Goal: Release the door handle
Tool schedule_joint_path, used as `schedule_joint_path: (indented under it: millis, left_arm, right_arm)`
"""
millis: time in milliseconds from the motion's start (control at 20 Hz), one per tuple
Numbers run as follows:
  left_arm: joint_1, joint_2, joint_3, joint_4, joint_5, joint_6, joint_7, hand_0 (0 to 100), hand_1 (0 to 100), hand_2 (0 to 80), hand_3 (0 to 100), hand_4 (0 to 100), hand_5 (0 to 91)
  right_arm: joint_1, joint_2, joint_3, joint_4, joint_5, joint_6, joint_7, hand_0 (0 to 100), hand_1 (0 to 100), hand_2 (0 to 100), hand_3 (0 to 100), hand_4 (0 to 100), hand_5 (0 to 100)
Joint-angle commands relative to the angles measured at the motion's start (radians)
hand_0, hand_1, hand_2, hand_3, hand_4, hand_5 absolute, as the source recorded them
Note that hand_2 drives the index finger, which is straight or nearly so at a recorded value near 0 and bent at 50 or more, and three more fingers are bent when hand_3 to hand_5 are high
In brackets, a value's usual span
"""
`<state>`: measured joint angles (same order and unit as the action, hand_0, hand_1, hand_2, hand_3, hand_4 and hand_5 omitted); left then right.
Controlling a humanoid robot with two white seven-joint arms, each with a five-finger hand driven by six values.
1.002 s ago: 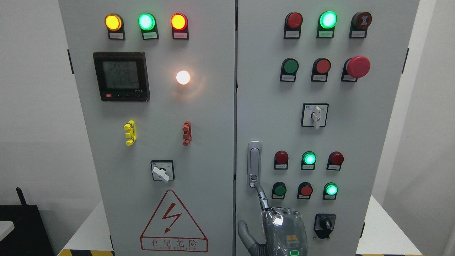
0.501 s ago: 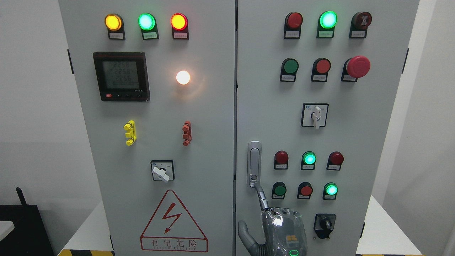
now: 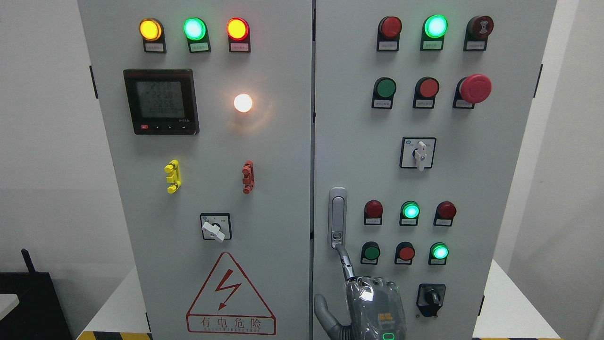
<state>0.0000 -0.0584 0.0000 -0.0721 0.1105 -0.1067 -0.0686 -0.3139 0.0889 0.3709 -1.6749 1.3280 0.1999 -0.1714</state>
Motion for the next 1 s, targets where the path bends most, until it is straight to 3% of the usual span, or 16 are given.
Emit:
schedule_joint_path:
  millis: [0,952]
  left_arm:
    - [-0.002,0.000,-0.012,0.000,0.000,-0.001,0.000,12,39,0.0,0,0,0.0]
    - [-0.002,0.000,-0.012,0.000,0.000,-0.001,0.000,12,39,0.0,0,0,0.0]
  right_arm:
    - [-0.001,0.000,0.003,0.003,0.000,0.000,0.003,40,34,0,100,100,100]
    - [0.001,0.002,0.005,0.017,0.002,0.000,0.009,40,34,0,100,100,100]
